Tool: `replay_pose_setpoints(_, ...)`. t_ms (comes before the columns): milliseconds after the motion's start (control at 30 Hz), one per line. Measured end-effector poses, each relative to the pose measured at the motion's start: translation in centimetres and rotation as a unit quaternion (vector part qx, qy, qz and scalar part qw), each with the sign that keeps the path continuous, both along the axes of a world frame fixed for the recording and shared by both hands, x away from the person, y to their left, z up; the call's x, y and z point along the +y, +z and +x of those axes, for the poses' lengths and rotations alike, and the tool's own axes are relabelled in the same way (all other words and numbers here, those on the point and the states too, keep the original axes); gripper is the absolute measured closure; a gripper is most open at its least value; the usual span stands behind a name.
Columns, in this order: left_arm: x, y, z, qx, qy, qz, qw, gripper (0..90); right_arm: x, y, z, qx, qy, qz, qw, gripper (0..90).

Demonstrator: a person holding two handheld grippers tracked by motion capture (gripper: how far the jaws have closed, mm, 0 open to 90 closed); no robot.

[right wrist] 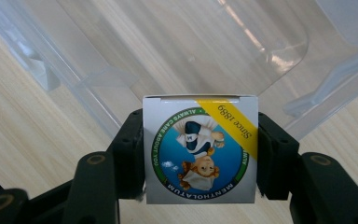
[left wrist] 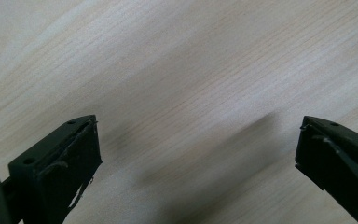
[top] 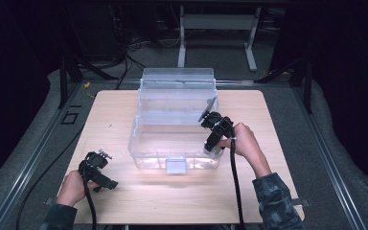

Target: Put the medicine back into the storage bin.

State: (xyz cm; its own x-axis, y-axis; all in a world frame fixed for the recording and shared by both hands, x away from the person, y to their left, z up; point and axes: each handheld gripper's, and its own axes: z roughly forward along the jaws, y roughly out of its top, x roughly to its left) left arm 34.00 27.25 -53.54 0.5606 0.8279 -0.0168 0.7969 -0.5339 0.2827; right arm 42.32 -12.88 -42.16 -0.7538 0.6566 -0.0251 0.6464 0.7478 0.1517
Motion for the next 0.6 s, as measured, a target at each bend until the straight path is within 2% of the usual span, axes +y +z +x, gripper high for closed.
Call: replay_pose_setpoints(600,-0.1,-0.1,0.0,0.006,-0.006,0.004,1.0000,0.0,0.9,-1.8,0.5,0.018,-0.002,-0.016,0.9997,45.0)
